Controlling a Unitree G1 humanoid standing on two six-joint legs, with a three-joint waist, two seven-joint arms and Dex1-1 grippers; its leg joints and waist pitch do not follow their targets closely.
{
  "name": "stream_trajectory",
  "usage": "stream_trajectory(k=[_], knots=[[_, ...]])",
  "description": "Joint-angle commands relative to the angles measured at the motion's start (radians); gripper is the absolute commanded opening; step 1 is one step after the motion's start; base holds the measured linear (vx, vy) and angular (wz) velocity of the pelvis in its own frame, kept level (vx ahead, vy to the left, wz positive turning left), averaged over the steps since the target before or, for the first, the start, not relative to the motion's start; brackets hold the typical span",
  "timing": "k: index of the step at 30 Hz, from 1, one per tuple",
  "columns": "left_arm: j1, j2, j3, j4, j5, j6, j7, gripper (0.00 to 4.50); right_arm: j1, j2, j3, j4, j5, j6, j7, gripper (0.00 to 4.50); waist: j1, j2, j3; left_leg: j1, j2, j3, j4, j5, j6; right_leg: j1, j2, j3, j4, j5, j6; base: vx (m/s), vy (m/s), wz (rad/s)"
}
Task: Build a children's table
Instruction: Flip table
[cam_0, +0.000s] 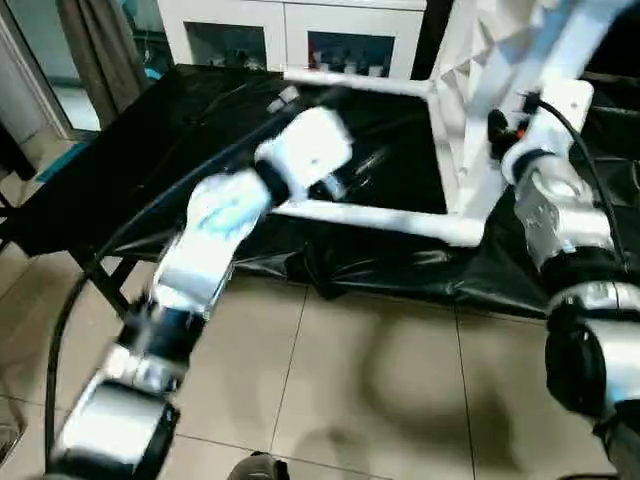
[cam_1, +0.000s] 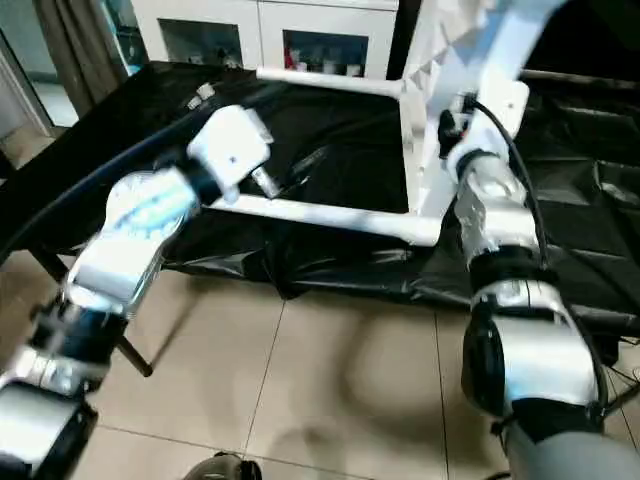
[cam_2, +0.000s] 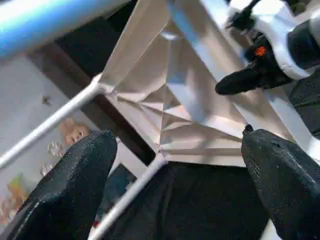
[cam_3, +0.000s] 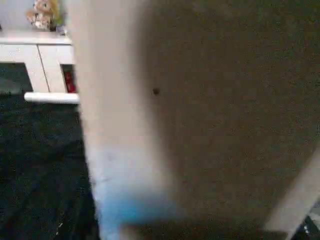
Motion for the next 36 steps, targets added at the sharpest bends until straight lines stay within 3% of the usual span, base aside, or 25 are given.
stream_trajectory(k=[1, 3, 9, 16, 25, 26, 29, 36], knots=[[-0.043, 0.019, -0.008, 0.031, 0.033, -0.026, 0.008, 4.50, -0.039, -0.024, 0.010, 0.019, -0.025, 0.003, -0.006, 1.95, -0.005, -0.019, -0.085, 0.047, 0.060, -0.035, -0.065, -0.107, 0.028, 0.039, -0.062, 0.041, -0.068, 0.046, -0.257, 0.000, 0.000, 0.00], [-0.075, 0.029, -0.016, 0.062, 0.063, -0.048, 0.022, 4.50, -0.055, -0.021, 0.017, 0.044, -0.033, 0.001, 0.007, 2.49, -0.005, -0.019, -0.086, 0.048, 0.060, -0.036, -0.064, -0.111, 0.027, 0.038, -0.061, 0.040, -0.068, 0.041, -0.260, 0.000, 0.000, 0.00], [-0.144, 0.036, -0.018, 0.118, 0.102, -0.102, 0.048, 4.50, -0.075, -0.005, 0.040, 0.087, -0.059, -0.025, 0.026, 3.05, -0.003, -0.020, -0.086, 0.046, 0.062, -0.036, -0.064, -0.102, 0.035, 0.038, -0.063, 0.040, -0.065, 0.057, -0.267, 0.000, 0.000, 0.00], [-0.190, 0.042, -0.002, 0.132, 0.142, -0.188, 0.121, 4.50, -0.068, 0.007, 0.059, 0.113, -0.083, -0.059, 0.053, 3.05, -0.003, -0.025, -0.086, 0.045, 0.062, -0.035, -0.062, -0.100, 0.048, 0.040, -0.064, 0.039, -0.063, 0.067, -0.276, 0.000, 0.000, 0.00], [-0.219, 0.056, -0.001, 0.157, 0.175, -0.266, 0.152, 4.50, -0.046, 0.010, 0.067, 0.137, -0.100, -0.044, 0.048, 3.05, -0.002, -0.022, -0.086, 0.045, 0.063, -0.035, -0.062, -0.101, 0.049, 0.038, -0.063, 0.040, -0.063, 0.053, -0.274, 0.000, 0.000, 0.00], [-0.227, 0.057, -0.002, 0.169, 0.185, -0.277, 0.167, 4.50, -0.044, 0.012, 0.070, 0.144, -0.105, -0.043, 0.055, 3.05, -0.001, -0.014, -0.086, 0.047, 0.063, -0.036, -0.062, -0.105, 0.045, 0.037, -0.063, 0.040, -0.063, 0.050, -0.274, 0.000, 0.000, 0.00], [-0.241, 0.058, 0.000, 0.182, 0.202, -0.281, 0.195, 4.50, -0.043, 0.015, 0.070, 0.149, -0.107, -0.048, 0.061, 3.05, -0.003, -0.021, -0.086, 0.046, 0.064, -0.036, -0.064, -0.113, 0.038, 0.038, -0.063, 0.040, -0.062, 0.061, -0.279, 0.000, 0.000, 0.00], [-0.298, 0.068, -0.006, 0.252, 0.247, -0.305, 0.247, 4.50, -0.043, 0.024, 0.060, 0.153, -0.092, -0.065, 0.094, 2.43, -0.004, -0.023, -0.087, 0.043, 0.063, -0.037, -0.061, -0.094, 0.055, 0.041, -0.065, 0.039, -0.060, 0.080, -0.284, 0.000, 0.000, 0.00]])
